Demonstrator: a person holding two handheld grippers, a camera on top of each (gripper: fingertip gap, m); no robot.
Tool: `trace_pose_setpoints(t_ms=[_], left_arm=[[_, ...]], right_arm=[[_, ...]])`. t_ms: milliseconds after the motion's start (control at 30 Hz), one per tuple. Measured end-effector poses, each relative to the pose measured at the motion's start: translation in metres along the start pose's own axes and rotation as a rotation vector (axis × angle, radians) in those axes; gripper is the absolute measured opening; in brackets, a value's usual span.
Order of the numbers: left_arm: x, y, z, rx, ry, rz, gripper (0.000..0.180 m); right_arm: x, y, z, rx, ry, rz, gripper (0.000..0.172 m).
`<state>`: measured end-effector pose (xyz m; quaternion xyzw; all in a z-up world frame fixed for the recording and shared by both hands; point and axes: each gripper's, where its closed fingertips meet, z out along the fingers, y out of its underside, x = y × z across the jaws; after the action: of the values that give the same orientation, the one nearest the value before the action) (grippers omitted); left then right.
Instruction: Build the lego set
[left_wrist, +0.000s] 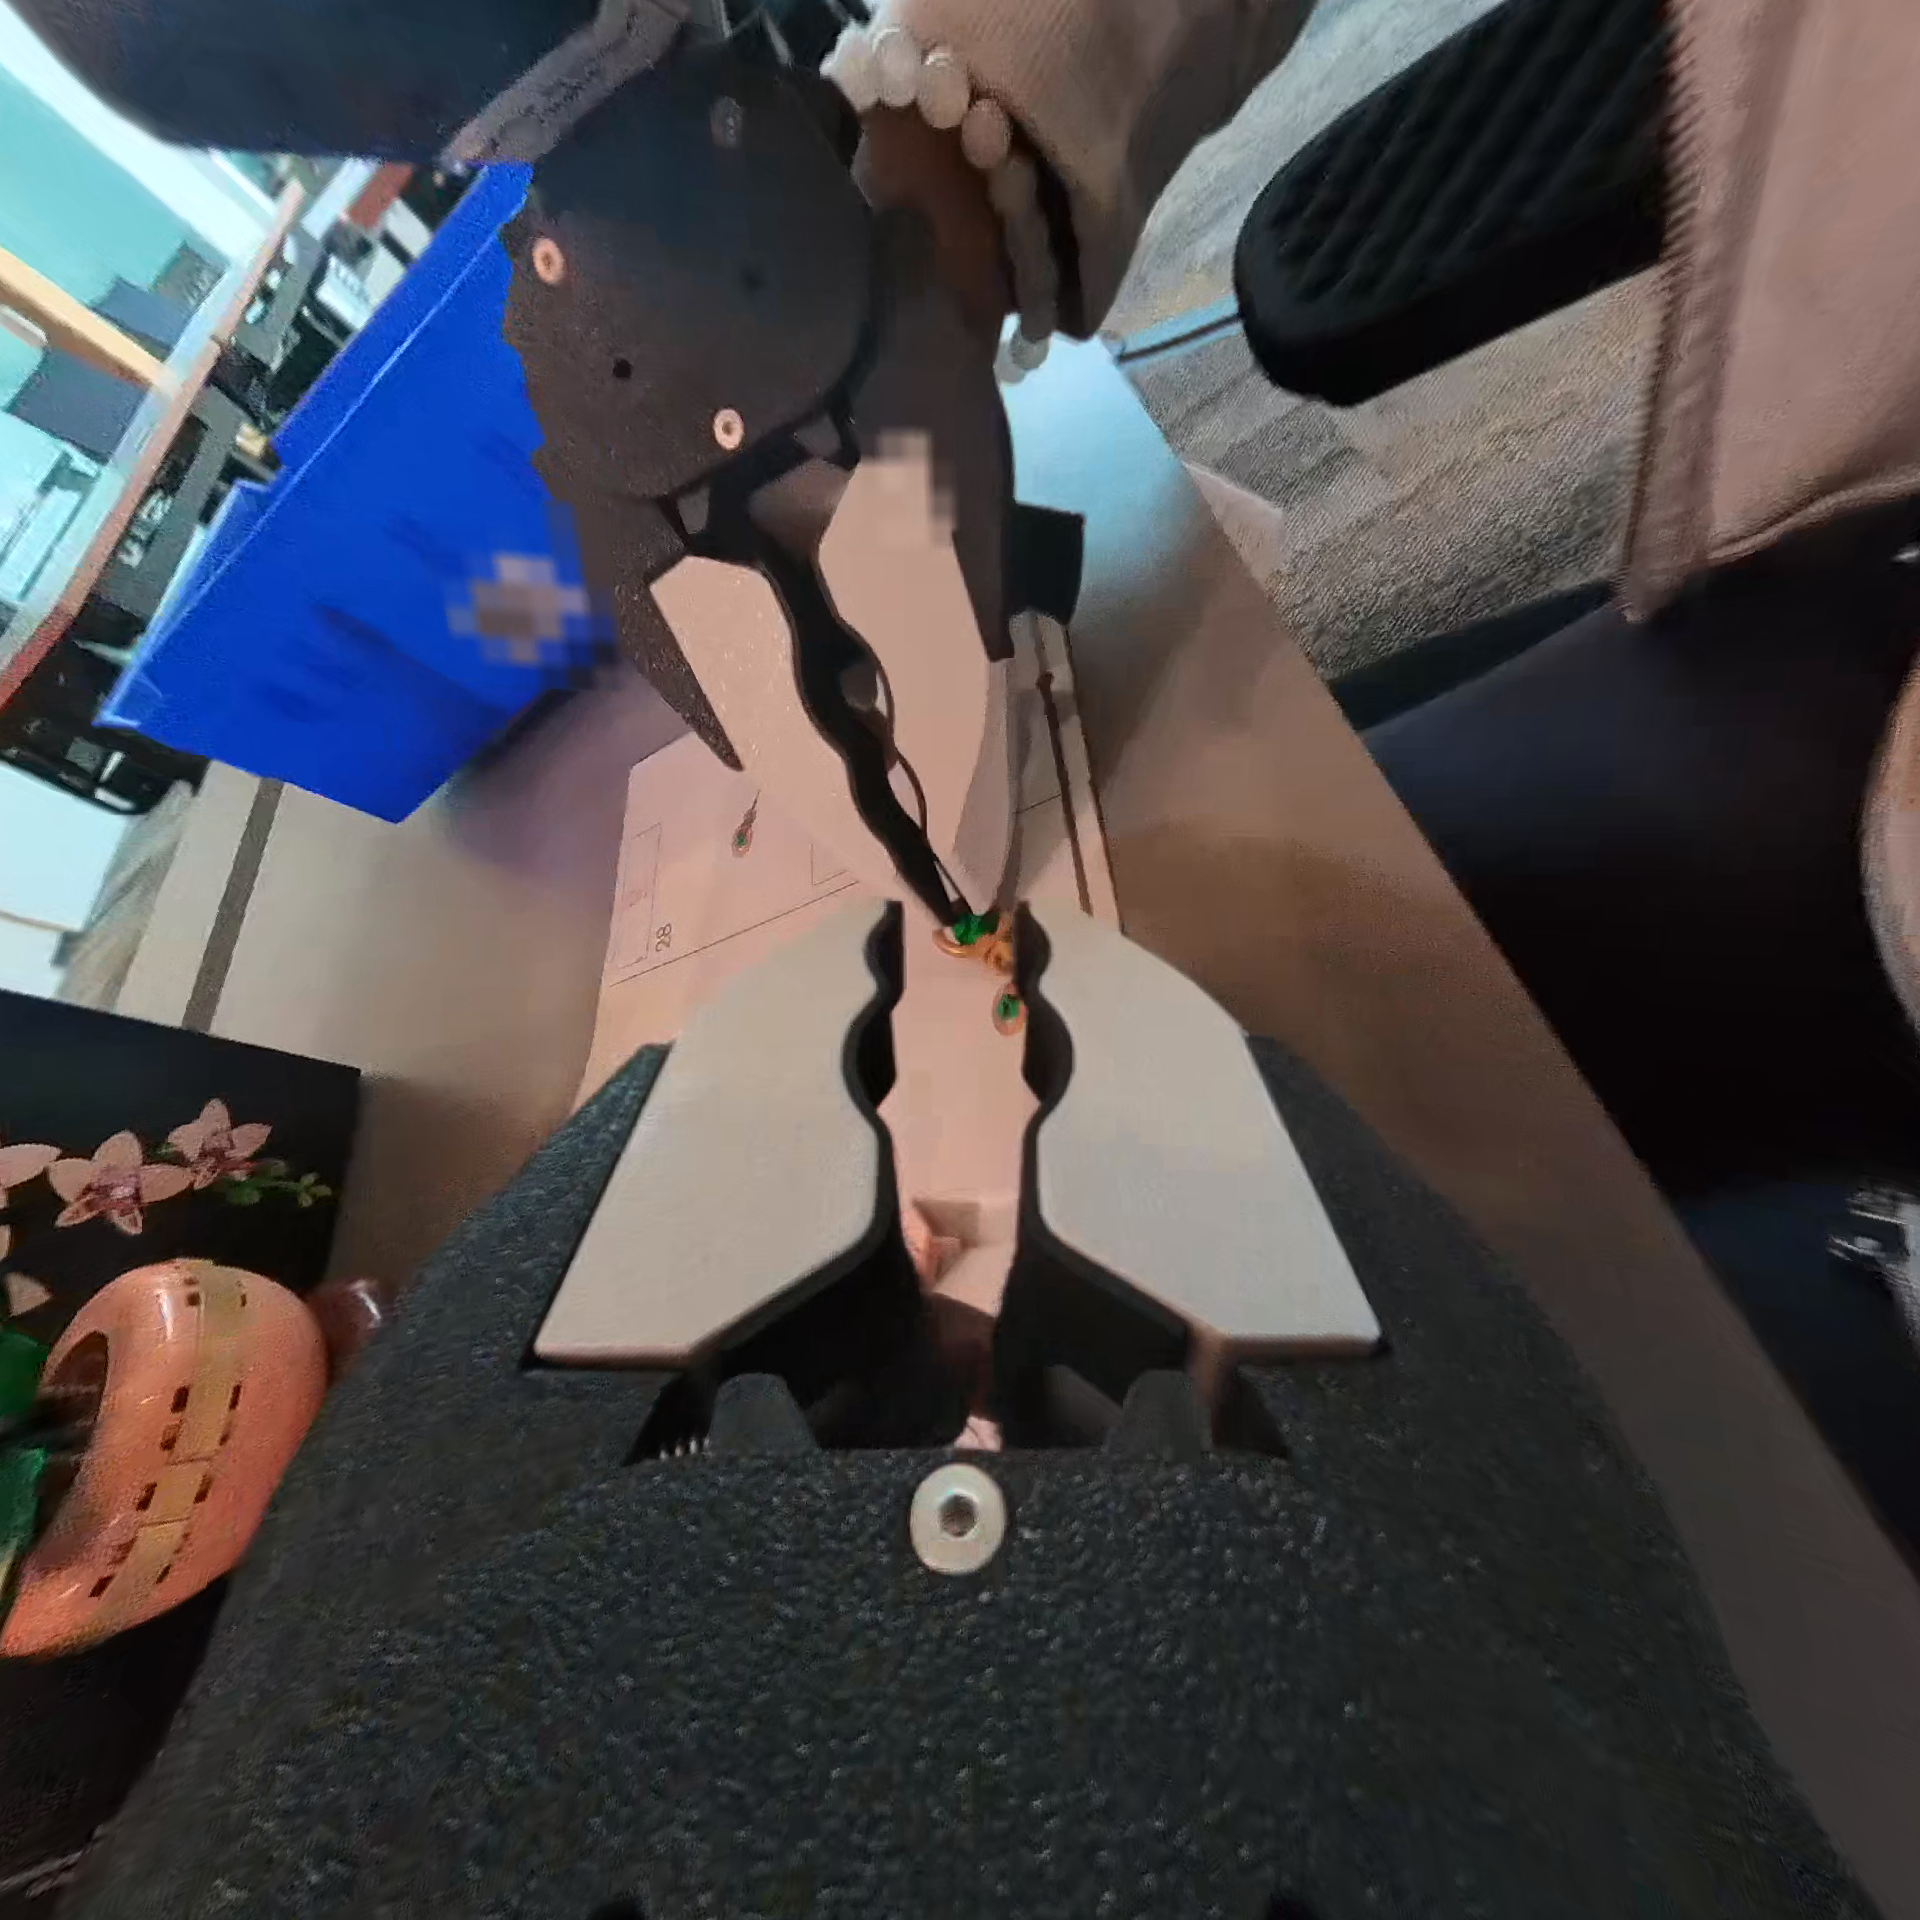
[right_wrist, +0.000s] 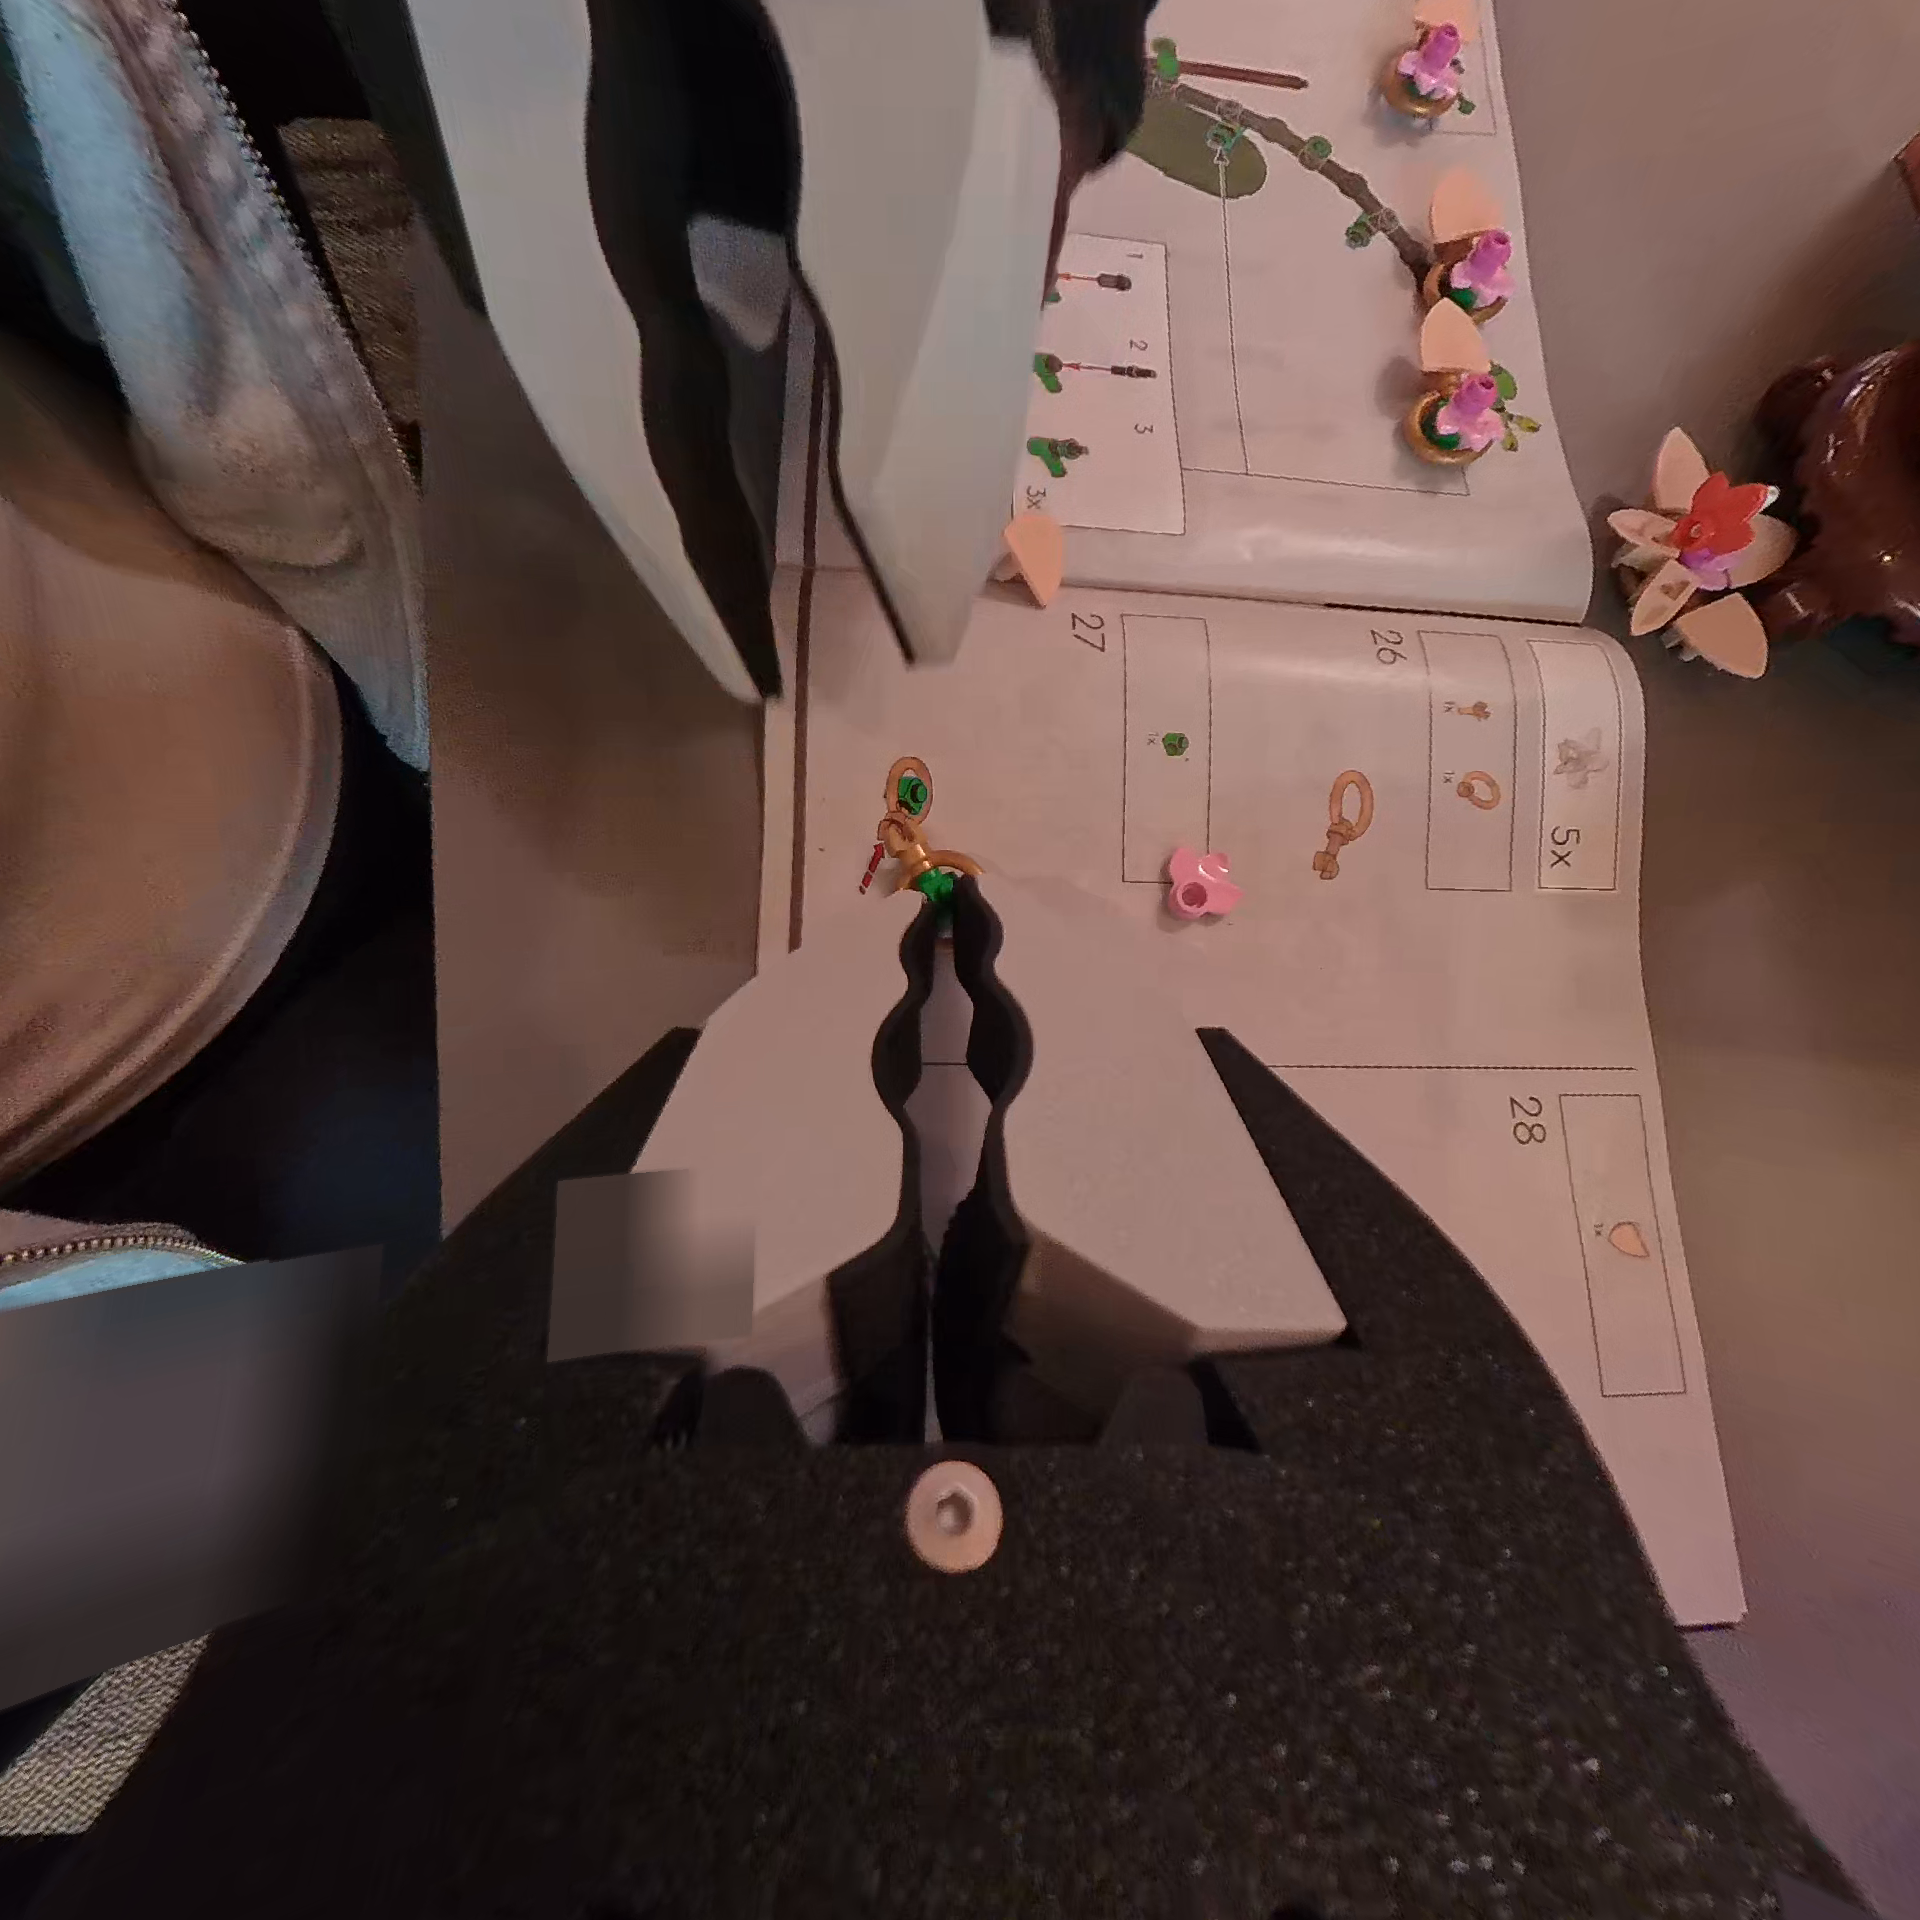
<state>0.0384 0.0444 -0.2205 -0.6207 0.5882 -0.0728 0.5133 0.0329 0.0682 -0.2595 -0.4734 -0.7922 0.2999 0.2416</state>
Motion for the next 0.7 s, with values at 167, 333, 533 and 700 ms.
trace_pose_setpoints(t_ms=[167,333,533,700], left_arm=[[0.008,0.025,0.025,-0.160,0.070,0.074,0.009],[0.009,0.025,0.028,-0.137,0.103,0.030,0.011],[0.008,0.025,0.029,-0.116,0.135,-0.080,0.011],[0.005,0.028,0.029,-0.125,0.196,-0.218,0.013]], right_arm=[[0.000,-0.001,0.000,0.004,0.046,-0.051,0.002],[-0.001,-0.002,0.000,0.026,0.074,-0.063,0.003],[0.000,-0.001,0.000,0.052,0.088,-0.057,0.003],[-0.002,0.006,0.000,0.041,0.079,-0.054,0.000]])
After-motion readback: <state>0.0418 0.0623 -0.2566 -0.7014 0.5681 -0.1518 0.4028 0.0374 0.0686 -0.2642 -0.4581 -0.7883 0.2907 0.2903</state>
